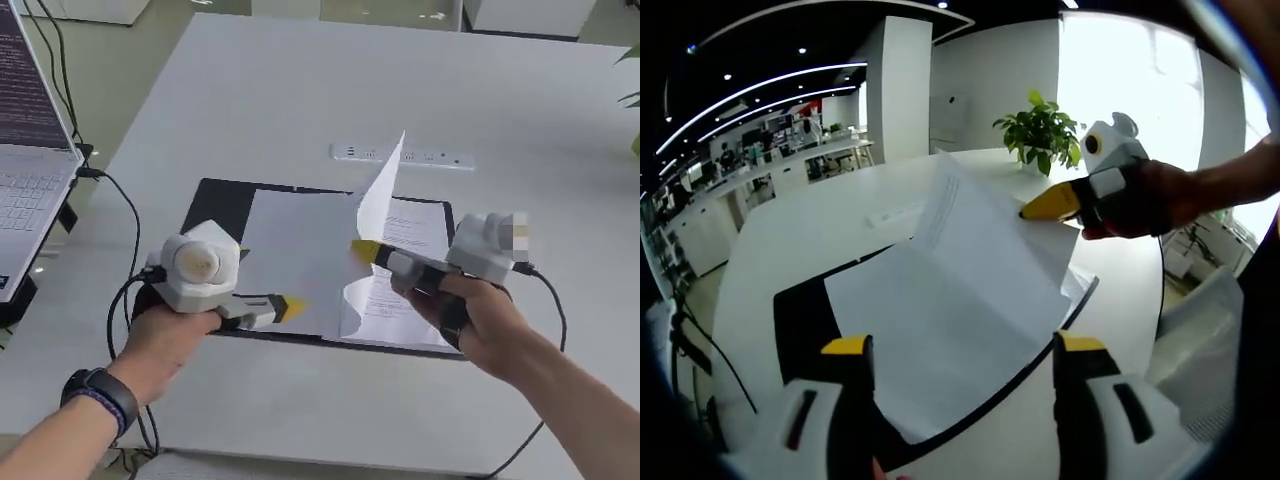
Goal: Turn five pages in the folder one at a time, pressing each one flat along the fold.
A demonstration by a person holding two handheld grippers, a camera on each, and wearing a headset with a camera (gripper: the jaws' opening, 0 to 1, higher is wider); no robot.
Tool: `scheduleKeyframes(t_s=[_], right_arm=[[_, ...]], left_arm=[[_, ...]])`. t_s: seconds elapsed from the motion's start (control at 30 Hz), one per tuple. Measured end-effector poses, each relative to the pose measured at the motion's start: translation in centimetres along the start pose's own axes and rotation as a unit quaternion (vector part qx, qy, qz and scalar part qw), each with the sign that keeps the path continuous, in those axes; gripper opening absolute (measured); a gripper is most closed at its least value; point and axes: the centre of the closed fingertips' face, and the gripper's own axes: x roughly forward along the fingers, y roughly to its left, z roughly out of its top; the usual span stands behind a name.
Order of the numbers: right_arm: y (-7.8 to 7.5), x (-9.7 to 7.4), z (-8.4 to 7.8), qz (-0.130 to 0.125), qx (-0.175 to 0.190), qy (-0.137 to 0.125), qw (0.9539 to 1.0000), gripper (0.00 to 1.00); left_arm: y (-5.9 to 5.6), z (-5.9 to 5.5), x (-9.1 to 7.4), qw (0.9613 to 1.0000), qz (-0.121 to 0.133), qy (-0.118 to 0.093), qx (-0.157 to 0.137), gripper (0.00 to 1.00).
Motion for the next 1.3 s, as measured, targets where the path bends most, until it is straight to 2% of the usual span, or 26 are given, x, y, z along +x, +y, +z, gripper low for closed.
scheduleKeyframes(t_s=[0.17,0.33,0.47,0.6,0.77,0.97,1.13,1.3], right_arm=[[1.0,1.8,-0.5,0.010,-0.005,0.014,0.9998,0.00],[1.7,3.6,-1.4,0.019,-0.006,0.030,0.9993,0.00],[1.8,4.8,-2.2,0.024,-0.005,0.045,0.9987,0.00],[2.3,6.2,-2.8,0.030,0.000,0.056,0.9980,0.00],[2.6,7.8,-3.6,0.036,0.004,0.069,0.9970,0.00],[3.0,9.5,-5.3,0.042,0.009,0.090,0.9950,0.00],[2.2,10.8,-6.7,0.034,0.022,0.105,0.9936,0.00],[1.4,12.0,-8.1,0.026,0.031,0.124,0.9915,0.00]], left_arm=[[0.9,-0.9,-1.3,0.9999,0.011,0.000,-0.007,0.73],[1.7,-1.8,-2.3,0.9994,0.022,-0.004,-0.027,0.74],[2.8,-2.6,-2.6,0.9993,0.028,0.000,-0.024,0.74],[3.6,-3.2,-3.1,0.9987,0.036,-0.002,-0.035,0.74],[3.5,-3.9,-3.7,0.9986,0.043,0.002,-0.032,0.74],[3.5,-4.6,-4.2,0.9982,0.045,-0.001,-0.039,0.74],[3.5,-5.2,-4.2,0.9983,0.044,0.004,-0.038,0.74],[3.5,-5.3,-4.2,0.9980,0.045,0.001,-0.043,0.74]])
